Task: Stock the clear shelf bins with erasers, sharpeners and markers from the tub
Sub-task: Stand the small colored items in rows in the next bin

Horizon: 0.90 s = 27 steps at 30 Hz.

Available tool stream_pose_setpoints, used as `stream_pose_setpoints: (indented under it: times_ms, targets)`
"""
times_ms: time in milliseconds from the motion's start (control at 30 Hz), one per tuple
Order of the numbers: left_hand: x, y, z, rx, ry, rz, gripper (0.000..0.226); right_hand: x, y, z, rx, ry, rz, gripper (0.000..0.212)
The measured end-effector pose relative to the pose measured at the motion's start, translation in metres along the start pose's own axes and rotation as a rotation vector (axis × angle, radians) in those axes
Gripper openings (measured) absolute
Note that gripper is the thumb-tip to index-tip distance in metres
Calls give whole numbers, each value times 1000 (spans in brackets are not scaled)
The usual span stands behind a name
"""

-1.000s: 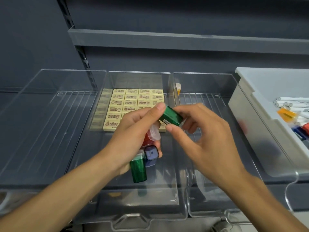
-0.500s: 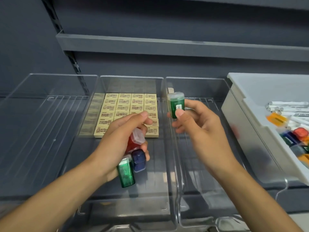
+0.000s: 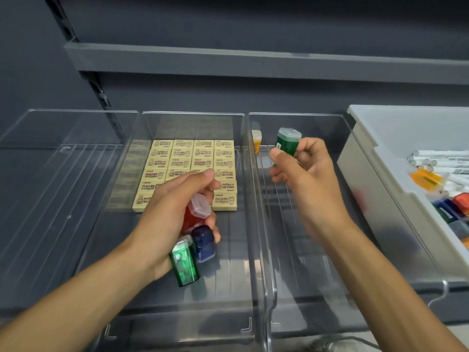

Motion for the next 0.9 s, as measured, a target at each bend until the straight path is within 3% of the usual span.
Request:
stream_pose_setpoints:
  times_ms: [133,333,500,600,700,900]
  targets:
    - [-1,0,-1,-7,-1,0,27,-4,-6,3,49,21,-2,25]
    - [2,0,-1,-11,-1,16,20,-12,-9,2,76,-180,-52,21]
    - [3,0,-3,-14,9,27,17,-20,-11,10,8,-230,-85,13]
    - [4,-1,-2,-22,7,25,18,-23,-15,14,-4,-117,-100,34]
    - [4,-2,-3,-22,7,29,18,-20,-20,10,52,66,-56,23]
    - [5,-1,0,-24,4,34,15,-27,-36,19,-49,364,-1,21]
Point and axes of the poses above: each hand's wrist, its own y-axis away from the middle knuckle, its own z-axis out of the back of the hand, x = y × z, the point moved 8 cm from there along -y, towards the middle knuckle, and after that the axes turned 6 degrees about -y, right-handed, at the moved point
